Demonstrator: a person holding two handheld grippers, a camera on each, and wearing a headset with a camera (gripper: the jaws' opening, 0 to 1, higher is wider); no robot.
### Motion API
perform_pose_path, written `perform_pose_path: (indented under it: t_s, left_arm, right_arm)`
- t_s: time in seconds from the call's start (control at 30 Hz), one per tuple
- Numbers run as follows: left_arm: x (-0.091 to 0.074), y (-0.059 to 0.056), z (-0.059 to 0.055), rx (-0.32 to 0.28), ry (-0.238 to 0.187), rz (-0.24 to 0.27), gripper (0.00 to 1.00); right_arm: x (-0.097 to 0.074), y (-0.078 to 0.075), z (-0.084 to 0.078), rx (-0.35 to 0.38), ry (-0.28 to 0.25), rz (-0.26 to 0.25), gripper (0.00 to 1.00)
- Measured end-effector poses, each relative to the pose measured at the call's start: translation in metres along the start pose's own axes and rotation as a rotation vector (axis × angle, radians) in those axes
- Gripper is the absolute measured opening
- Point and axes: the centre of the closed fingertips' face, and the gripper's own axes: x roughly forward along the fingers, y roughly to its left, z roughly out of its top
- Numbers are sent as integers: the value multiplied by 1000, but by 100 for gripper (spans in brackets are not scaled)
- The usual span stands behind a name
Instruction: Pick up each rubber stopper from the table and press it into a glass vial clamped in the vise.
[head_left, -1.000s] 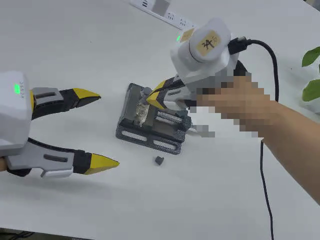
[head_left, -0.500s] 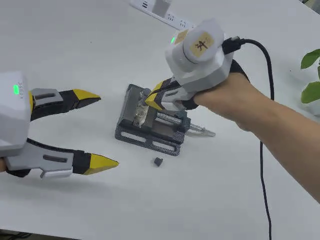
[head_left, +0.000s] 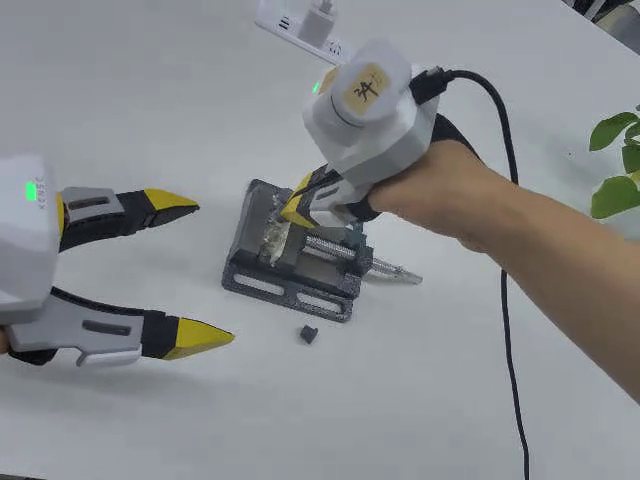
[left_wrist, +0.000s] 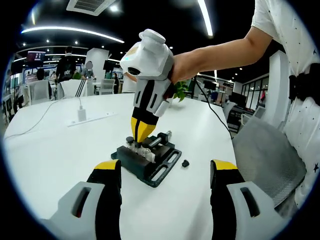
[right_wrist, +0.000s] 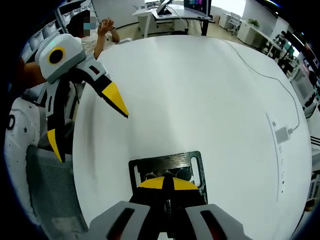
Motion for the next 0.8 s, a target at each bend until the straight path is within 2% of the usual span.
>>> perform_pose_path:
  t_s: [0.2, 0.37, 0.7, 0.77, 0.8]
  left_arm:
    - [0, 1, -1, 2, 1, 2, 71]
    - [-1, 2, -2, 0, -2, 6, 71]
    - [-1, 4, -2, -2, -7, 14, 70]
    - [-2, 4, -2, -2, -9, 17, 70]
    - [-2, 5, -2, -3, -8, 17, 70]
  right_arm:
    - [1, 1, -1, -12, 16, 3, 0]
    - [2, 1, -3, 11, 14, 22, 0]
    - [3, 6, -4, -58, 55, 7, 0]
    - [4, 5, -4, -108, 77, -10, 0]
    - [6, 4, -4, -103, 83, -11, 0]
